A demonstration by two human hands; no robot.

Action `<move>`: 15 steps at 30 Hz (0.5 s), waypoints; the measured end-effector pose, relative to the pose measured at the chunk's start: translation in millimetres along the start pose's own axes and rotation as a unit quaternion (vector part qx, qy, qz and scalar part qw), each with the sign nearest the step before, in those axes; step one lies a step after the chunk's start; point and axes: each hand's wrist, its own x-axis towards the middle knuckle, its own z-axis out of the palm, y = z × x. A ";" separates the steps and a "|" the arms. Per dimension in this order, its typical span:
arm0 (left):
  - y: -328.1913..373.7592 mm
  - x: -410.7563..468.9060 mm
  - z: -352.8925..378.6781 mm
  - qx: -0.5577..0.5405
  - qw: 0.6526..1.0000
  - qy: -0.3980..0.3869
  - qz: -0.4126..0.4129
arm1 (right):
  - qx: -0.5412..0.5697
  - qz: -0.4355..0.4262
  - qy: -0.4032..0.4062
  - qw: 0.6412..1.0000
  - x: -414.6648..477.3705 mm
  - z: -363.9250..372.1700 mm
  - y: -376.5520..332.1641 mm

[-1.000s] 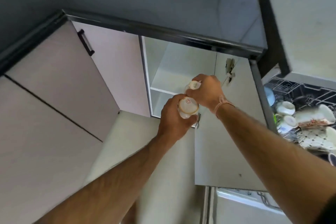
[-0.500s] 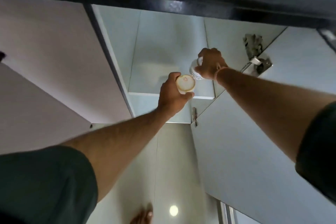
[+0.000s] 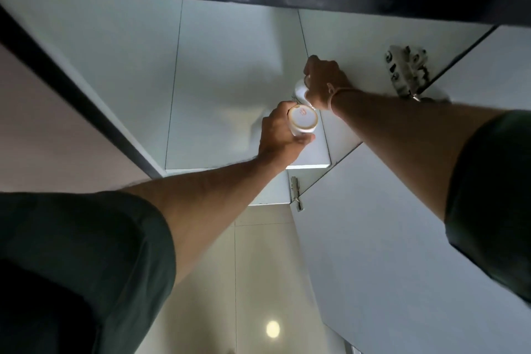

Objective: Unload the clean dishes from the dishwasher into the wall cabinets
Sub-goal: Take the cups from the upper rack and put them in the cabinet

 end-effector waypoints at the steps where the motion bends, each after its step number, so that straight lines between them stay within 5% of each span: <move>1: -0.7 3.7 5.0 -0.002 1.000 0.006 -0.003 | -0.005 -0.005 -0.001 1.000 4.3 -0.9 0.2; 15: -0.5 61.0 31.1 0.062 0.996 0.046 -0.033 | -0.083 -0.040 0.045 0.995 56.9 8.9 0.4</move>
